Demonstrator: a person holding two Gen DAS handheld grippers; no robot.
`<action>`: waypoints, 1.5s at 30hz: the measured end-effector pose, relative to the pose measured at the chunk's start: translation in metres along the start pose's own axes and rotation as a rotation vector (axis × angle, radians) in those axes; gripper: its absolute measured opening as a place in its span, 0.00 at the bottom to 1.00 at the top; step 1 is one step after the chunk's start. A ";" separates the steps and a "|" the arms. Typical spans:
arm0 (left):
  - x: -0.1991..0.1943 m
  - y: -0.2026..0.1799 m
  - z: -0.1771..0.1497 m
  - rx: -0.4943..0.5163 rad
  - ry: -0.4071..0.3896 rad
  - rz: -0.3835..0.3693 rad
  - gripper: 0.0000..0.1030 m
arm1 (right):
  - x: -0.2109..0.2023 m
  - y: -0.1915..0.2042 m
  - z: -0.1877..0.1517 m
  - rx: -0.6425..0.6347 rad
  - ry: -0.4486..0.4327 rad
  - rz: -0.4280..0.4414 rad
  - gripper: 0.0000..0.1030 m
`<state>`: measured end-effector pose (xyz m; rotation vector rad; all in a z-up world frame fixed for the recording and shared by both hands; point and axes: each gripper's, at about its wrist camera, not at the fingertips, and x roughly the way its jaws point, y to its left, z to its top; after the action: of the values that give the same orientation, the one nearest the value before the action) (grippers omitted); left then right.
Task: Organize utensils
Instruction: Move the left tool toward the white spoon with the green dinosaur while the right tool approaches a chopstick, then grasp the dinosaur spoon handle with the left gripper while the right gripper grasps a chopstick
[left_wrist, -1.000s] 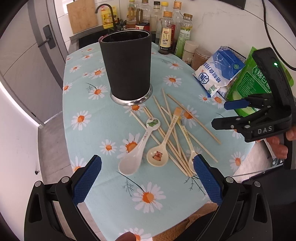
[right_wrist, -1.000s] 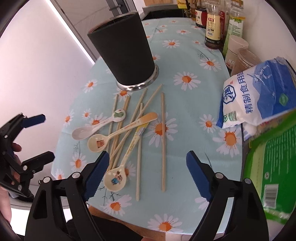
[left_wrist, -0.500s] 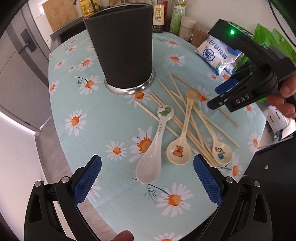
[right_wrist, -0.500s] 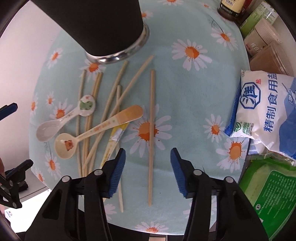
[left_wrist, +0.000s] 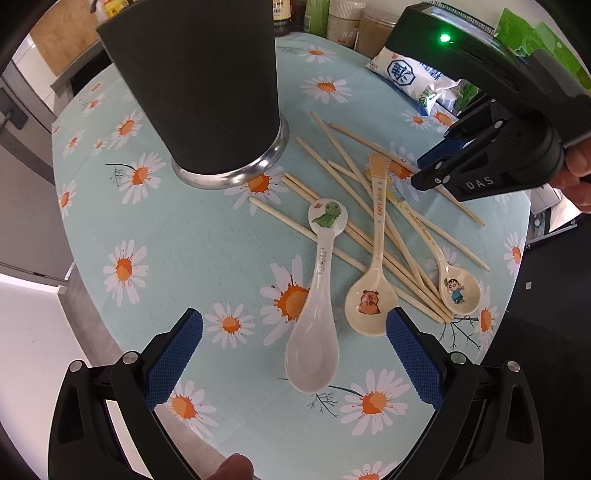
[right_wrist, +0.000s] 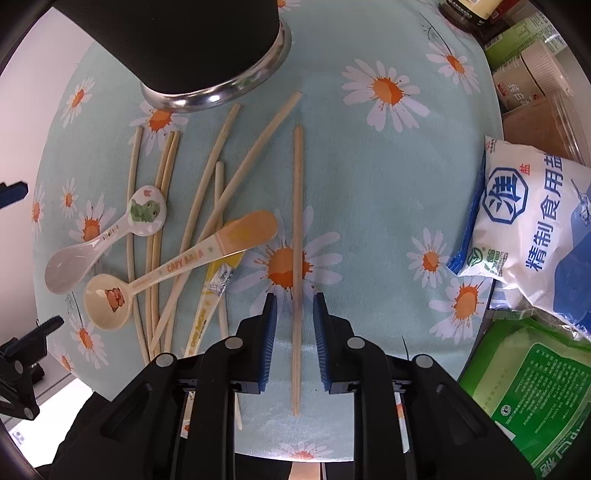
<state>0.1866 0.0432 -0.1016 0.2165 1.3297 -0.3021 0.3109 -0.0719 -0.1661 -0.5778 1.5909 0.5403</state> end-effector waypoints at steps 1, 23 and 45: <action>0.002 0.001 0.003 0.003 0.009 -0.001 0.93 | -0.002 -0.002 -0.003 0.000 0.003 0.001 0.21; 0.045 -0.008 0.043 0.060 0.194 0.017 0.57 | -0.021 -0.056 -0.006 0.064 -0.081 0.159 0.05; 0.055 -0.024 0.057 0.098 0.188 0.026 0.10 | -0.056 -0.066 -0.036 0.064 -0.115 0.184 0.05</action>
<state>0.2419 -0.0028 -0.1417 0.3513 1.4975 -0.3320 0.3309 -0.1419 -0.1079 -0.3478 1.5544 0.6457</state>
